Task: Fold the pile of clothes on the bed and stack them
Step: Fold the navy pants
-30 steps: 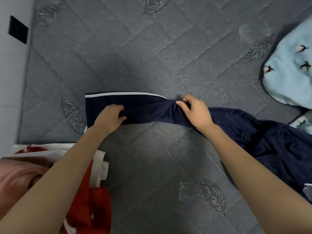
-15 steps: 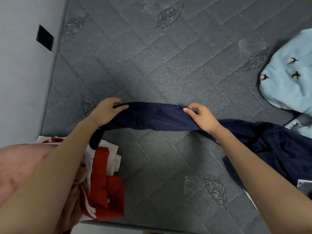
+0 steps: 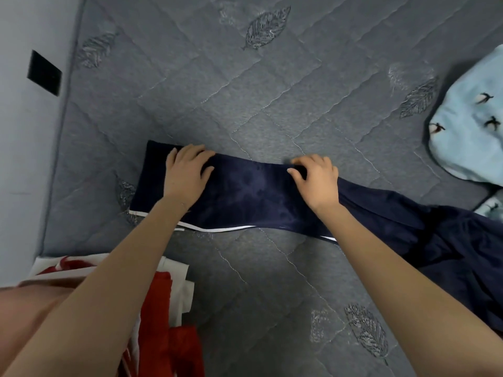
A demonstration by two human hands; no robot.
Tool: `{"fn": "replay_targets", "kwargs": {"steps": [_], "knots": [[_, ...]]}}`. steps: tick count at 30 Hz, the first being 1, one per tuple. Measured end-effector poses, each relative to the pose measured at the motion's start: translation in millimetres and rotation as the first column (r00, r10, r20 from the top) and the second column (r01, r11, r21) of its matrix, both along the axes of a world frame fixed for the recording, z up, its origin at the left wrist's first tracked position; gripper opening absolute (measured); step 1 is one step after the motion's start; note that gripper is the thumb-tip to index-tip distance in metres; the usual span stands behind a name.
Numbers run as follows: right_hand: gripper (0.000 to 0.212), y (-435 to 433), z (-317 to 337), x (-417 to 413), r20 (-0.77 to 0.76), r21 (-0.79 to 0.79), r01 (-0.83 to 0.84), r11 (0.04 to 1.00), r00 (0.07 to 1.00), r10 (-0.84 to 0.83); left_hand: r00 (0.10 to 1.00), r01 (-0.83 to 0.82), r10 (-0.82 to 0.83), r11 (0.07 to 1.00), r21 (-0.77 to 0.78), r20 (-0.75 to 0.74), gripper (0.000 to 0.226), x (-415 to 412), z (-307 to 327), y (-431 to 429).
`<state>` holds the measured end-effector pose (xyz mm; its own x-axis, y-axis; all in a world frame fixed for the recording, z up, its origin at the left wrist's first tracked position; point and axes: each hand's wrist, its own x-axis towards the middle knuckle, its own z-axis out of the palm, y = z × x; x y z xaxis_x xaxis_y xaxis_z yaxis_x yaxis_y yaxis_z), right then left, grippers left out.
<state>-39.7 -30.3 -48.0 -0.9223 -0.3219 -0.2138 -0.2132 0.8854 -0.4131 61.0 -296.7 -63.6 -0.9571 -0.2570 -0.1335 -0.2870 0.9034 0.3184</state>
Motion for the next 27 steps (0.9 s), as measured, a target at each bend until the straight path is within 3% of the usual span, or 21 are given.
{"fn": "replay_targets", "kwargs": {"steps": [9, 14, 19, 23, 27], "knots": [[0.05, 11.6, -15.7, 26.3, 0.012, 0.055, -0.124, 0.991, 0.992, 0.123, 0.975, 0.194, -0.198, 0.98, 0.044, 0.099, 0.057, 18.3, -13.7, 51.0], [0.054, 44.9, -9.4, 42.6, -0.01, 0.057, -0.081, 0.995, 0.997, 0.082, 0.866, 0.464, -0.464, 0.885, 0.046, 0.187, 0.055, 21.0, -25.3, 95.7], [0.058, 90.8, -13.5, 53.1, 0.152, 0.192, 0.098, 0.976, 0.98, -0.129, 0.884, 0.315, -0.315, 0.947, 0.057, 0.345, 0.063, 8.5, -36.4, 116.1], [0.065, 108.6, -22.8, 48.1, 0.292, 0.237, 0.047, 0.97, 0.949, -0.118, 0.902, 0.29, -0.271, 0.957, -0.004, 0.335, 0.073, 0.9, -43.4, 120.5], [0.07, 109.2, -30.0, 36.0, 0.309, 0.256, 0.028, 0.966, 0.945, -0.11, 0.92, 0.259, -0.218, 0.962, -0.088, 0.327, 0.069, -0.8, -46.8, 125.5]]}}
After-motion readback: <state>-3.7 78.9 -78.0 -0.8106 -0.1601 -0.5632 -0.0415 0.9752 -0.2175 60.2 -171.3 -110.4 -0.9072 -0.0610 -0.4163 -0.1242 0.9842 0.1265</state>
